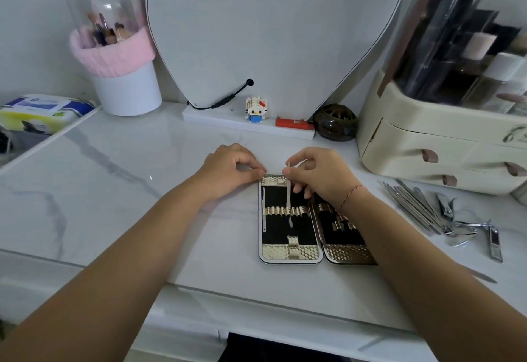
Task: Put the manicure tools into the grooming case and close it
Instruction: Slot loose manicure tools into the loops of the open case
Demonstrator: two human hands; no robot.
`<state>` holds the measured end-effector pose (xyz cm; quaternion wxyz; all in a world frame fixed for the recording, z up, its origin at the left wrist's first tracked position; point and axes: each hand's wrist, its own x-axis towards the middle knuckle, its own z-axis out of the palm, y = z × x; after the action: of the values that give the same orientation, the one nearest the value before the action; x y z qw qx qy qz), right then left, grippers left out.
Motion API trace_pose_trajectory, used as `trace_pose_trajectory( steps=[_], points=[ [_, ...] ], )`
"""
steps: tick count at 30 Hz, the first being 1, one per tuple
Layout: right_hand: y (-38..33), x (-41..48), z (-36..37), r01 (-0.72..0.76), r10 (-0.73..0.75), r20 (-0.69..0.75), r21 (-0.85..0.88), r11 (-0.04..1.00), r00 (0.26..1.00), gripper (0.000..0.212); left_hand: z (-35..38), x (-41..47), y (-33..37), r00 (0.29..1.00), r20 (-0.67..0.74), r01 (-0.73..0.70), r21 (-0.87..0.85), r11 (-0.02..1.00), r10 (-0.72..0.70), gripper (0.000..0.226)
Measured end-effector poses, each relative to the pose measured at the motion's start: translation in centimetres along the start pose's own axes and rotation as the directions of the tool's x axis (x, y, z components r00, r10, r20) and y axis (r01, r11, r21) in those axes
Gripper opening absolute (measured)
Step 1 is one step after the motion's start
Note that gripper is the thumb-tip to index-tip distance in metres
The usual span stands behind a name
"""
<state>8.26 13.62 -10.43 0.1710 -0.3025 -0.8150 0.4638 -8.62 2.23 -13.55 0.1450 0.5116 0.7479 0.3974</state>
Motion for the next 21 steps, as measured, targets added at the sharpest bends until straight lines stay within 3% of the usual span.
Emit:
trace_pose_trajectory(
  steps=[8,21],
  points=[
    [0.24,0.16,-0.20,0.070,-0.067,0.022,-0.231,0.971,0.998,0.016,-0.10,0.06,-0.05,1.000,0.008,-0.006,-0.006,1.000,0.006,0.009],
    [0.65,0.06,-0.49,0.099,-0.085,0.084,-0.182,0.978,0.993,0.011,-0.10,0.04,0.05,1.000,0.014,-0.013,0.021,1.000,0.012,0.004]
  ],
)
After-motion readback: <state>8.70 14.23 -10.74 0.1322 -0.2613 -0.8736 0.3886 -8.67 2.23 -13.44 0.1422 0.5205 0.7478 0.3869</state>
